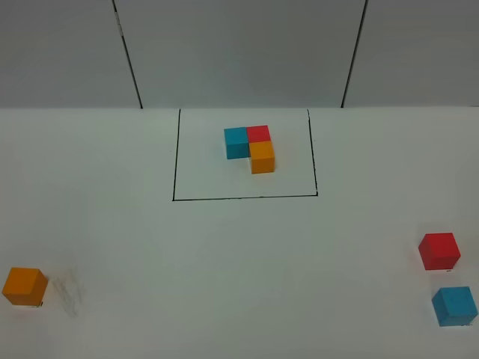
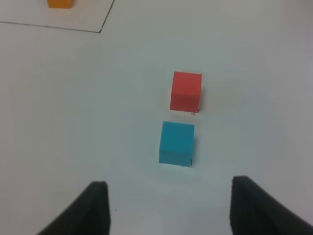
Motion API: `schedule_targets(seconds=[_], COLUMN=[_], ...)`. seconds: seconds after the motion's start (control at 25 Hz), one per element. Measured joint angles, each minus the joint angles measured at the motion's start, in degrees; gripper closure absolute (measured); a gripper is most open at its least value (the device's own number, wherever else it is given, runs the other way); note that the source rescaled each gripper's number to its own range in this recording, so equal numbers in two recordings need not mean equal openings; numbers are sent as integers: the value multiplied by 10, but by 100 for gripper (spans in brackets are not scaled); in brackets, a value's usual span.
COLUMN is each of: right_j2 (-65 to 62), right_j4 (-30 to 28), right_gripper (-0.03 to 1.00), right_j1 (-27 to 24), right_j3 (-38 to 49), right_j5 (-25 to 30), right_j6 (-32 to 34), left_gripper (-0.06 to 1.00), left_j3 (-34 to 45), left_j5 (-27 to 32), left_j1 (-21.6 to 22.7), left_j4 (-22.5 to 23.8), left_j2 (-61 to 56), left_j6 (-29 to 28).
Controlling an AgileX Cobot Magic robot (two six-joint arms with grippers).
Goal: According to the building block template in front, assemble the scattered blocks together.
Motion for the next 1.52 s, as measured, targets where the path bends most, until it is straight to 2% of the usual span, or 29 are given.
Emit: schedule_targets(seconds=[0.6, 0.68, 0.8, 0.92, 1.04, 1.52], right_j2=[0, 0, 0, 0, 0, 0], right_j4=[0, 0, 0, 0, 0, 0], right_gripper=[80, 80, 80, 80, 80, 80], right_j1=[0, 0, 0, 0, 0, 0], right_j3=[0, 0, 0, 0, 0, 0], right_j5=[0, 0, 0, 0, 0, 0], right_j6=[0, 0, 0, 0, 0, 0], left_gripper=[45, 45, 47, 53, 59, 61], left_j3=[0, 0, -5, -26, -66, -242], left_j5=[-12, -24, -32, -33, -26, 5], left_j1=[0, 0, 0, 0, 0, 0], left_j4=[1, 7, 40, 87, 113, 121], left_j2=[0, 0, 12, 49, 100, 383], left_j6=[-1, -5, -26, -45, -48, -50])
